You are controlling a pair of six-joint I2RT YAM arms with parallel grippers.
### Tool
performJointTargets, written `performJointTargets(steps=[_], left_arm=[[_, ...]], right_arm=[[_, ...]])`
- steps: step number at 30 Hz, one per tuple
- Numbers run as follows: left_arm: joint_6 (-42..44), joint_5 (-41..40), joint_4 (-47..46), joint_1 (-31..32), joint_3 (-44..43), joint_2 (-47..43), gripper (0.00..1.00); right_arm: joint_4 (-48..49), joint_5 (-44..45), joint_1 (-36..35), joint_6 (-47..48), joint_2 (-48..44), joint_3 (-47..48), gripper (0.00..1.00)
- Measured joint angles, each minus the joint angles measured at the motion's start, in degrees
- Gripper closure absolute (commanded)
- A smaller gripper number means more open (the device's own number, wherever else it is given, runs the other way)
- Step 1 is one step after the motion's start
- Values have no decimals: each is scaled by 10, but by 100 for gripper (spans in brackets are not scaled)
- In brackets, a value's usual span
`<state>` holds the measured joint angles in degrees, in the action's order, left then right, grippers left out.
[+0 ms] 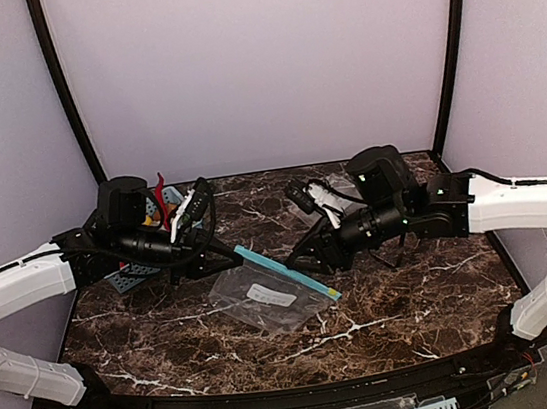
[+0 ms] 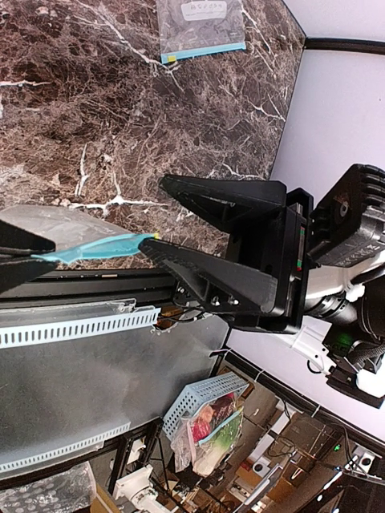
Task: Place the food in the zip-top bag and seal the zipper
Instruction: Pass from the left arm to the right
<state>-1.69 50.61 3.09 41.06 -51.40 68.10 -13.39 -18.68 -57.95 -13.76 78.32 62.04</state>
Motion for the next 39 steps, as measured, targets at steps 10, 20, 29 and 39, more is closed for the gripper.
performJointTargets(steps=[10,20,29,39], left_arm=[[0,0,0,0,0,0,99],[0,1,0,0,0,0,99],[0,2,0,0,0,0,99],[0,8,0,0,0,0,99]], right_arm=[[1,-23,1,0,0,0,60],[2,-29,1,1,7,0,62],[9,-29,3,1,6,0,62],[14,-32,13,2,6,0,63]])
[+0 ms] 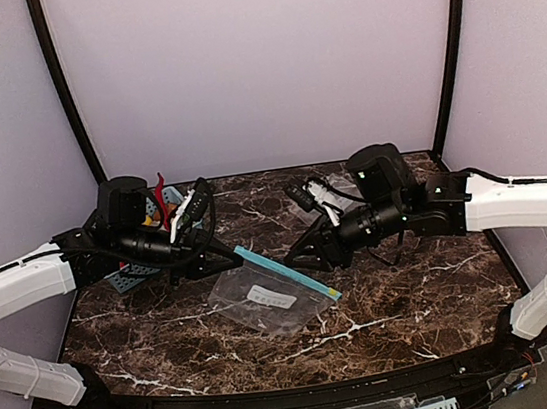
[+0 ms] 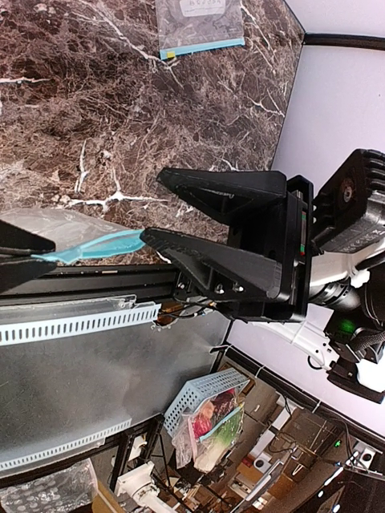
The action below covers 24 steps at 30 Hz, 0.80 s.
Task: Place the food in the zip-top bag and seal the zipper
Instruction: Pass from the left arm to the right
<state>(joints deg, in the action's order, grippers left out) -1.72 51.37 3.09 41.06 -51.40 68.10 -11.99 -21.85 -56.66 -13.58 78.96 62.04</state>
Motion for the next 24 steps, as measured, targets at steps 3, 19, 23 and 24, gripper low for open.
performJointTargets(steps=[3,19,23,24], left_arm=[[0,0,0,0,0,0,99],[0,0,0,0,0,0,99],[0,0,0,0,0,0,99],[0,0,0,0,0,0,99]], right_arm=[[0,-5,0,0,0,0,64],[16,-26,0,1,2,-6,67],[17,-27,0,2,7,-6,68],[17,-28,0,2,7,-6,68]])
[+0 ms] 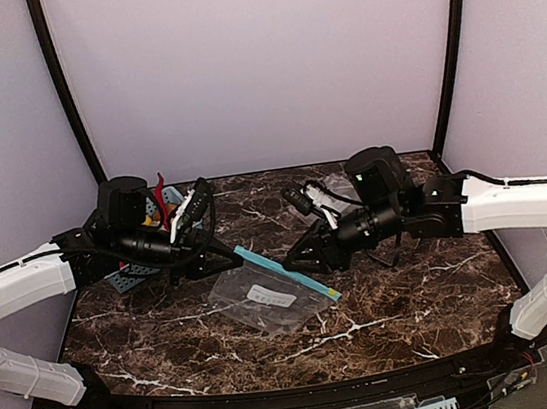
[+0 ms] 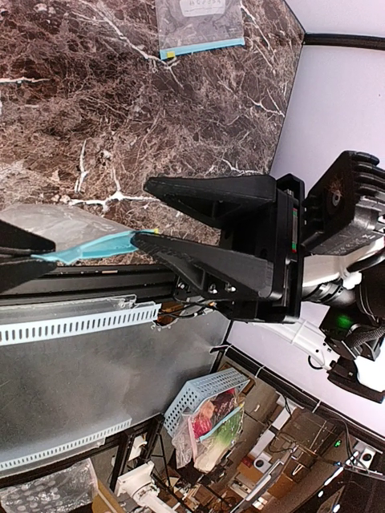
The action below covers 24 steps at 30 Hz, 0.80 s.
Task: Place the food in the zip-top bag and seal the zipper
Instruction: Pass from the left arm to the right
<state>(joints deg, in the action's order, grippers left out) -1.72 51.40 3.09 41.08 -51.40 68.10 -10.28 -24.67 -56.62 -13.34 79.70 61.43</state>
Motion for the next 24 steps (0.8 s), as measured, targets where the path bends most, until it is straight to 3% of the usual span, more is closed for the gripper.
performJointTargets(steps=[9,15,21,24], left_arm=[[0,0,0,0,0,0,99],[0,0,0,0,0,0,99],[0,0,0,0,0,0,99],[0,0,0,0,0,0,99]], right_arm=[[1,-16,0,5,2,-9,70],[6,-26,0,8,7,-9,76],[13,-32,0,8,20,-9,99],[14,-37,0,9,20,-9,100]])
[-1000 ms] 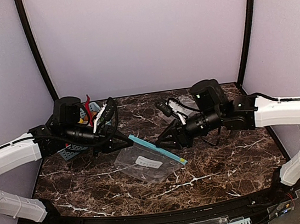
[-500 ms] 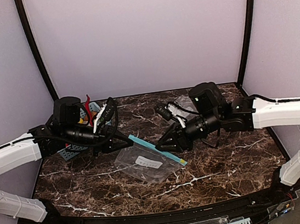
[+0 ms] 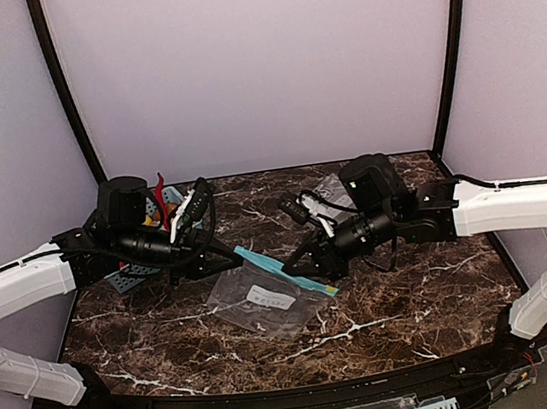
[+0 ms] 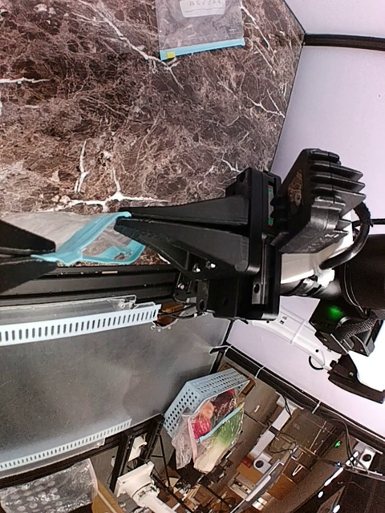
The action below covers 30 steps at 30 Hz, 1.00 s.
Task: Place the food in the zip-top bag and seal the zipper
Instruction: Pass from the left arm to the right, then open the zipper food storage bag at the center of the board.
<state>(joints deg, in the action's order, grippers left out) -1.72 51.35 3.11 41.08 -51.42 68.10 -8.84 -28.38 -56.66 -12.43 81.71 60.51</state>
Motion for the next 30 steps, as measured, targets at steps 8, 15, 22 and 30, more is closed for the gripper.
performJointTargets(steps=[8,15,22,30], left_arm=[[9,-45,11,1,-7,0,30],[21,-223,42,1,-11,-46,19],[-97,-335,-34,22,6,-85,19],[-306,-389,-217,89,75,16,18]], right_arm=[[0,36,0,-3,-14,-3,100],[-26,181,0,-18,-42,-5,100],[-75,334,-5,-47,-44,-3,100],[-60,399,-30,-89,-15,-4,100]])
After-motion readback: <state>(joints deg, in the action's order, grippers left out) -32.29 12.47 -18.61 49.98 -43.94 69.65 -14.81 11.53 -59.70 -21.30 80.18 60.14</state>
